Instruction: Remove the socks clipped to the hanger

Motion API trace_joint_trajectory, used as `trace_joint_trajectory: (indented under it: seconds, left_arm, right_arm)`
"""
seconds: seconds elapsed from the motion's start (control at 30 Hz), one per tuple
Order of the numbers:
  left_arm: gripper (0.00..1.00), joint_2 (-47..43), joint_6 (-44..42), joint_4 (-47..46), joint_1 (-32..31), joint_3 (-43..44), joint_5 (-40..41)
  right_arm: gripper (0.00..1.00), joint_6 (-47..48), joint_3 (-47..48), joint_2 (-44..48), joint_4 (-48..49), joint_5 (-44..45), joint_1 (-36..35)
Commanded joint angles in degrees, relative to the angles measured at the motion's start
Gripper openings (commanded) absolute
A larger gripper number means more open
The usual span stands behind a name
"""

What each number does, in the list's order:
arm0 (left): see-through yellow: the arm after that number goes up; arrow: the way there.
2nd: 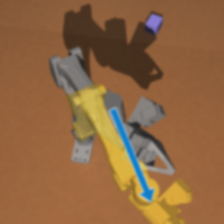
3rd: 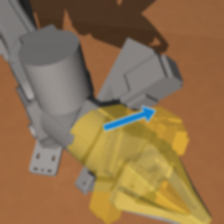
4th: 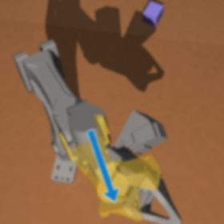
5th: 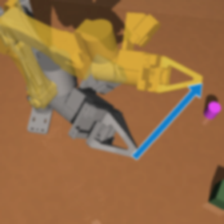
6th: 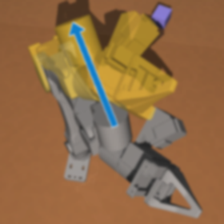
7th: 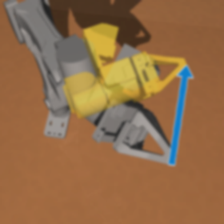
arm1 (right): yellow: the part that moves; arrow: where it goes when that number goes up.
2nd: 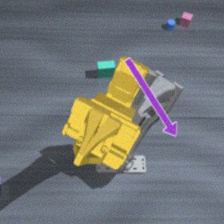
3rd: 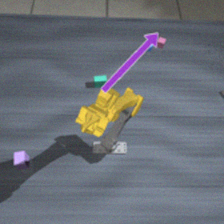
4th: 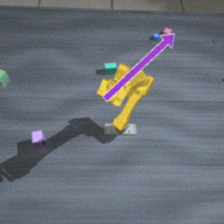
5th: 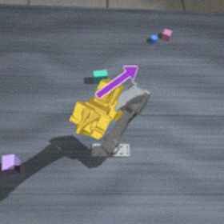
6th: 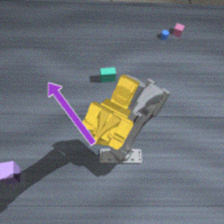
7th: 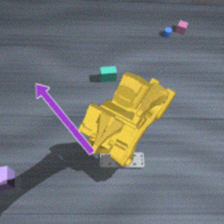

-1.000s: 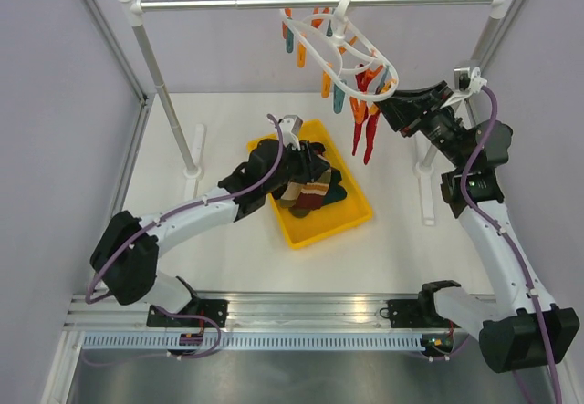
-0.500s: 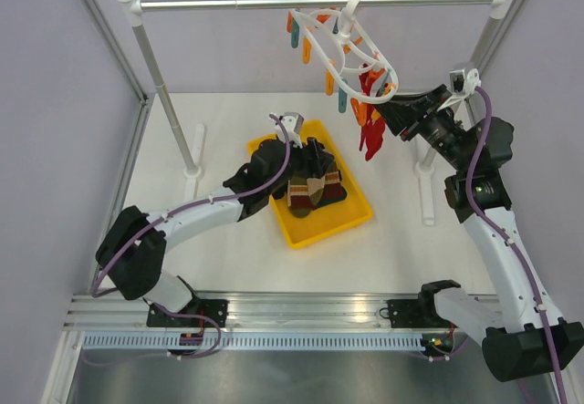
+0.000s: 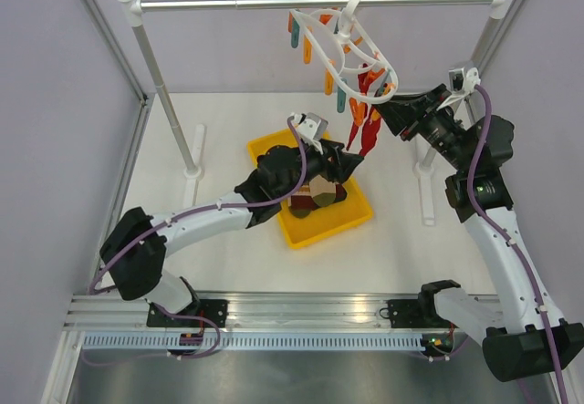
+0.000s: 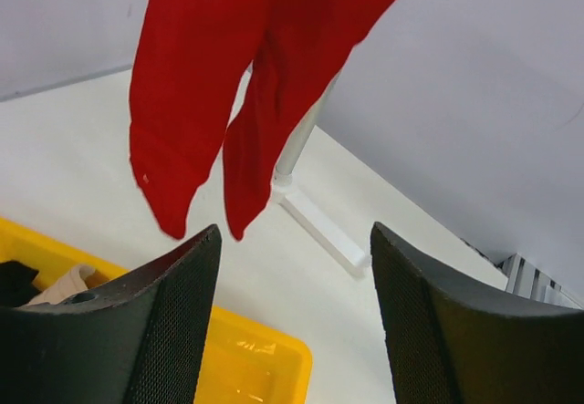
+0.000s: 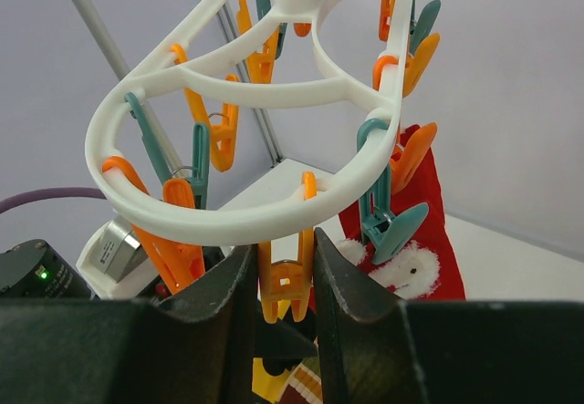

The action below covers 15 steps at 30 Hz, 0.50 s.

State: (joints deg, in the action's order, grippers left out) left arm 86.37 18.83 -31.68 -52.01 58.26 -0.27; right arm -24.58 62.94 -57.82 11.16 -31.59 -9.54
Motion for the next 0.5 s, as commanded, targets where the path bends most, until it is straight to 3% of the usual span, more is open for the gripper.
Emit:
trace_joint_trajectory:
  seconds: [0.0,0.47]
  left_arm:
    - [0.70,2.66,-2.57,-4.00,-0.46,5.54,0.01]
    - [0.61,14.27,0.94,-3.65,-1.96,17.06,4.40]
  right_arm:
    - [0.01,0.76,2.54,0.08,-0.79,0.57,-0.30]
    - [0.01,1.11,3.24,-0.10,-2.02,1.01,-0.30]
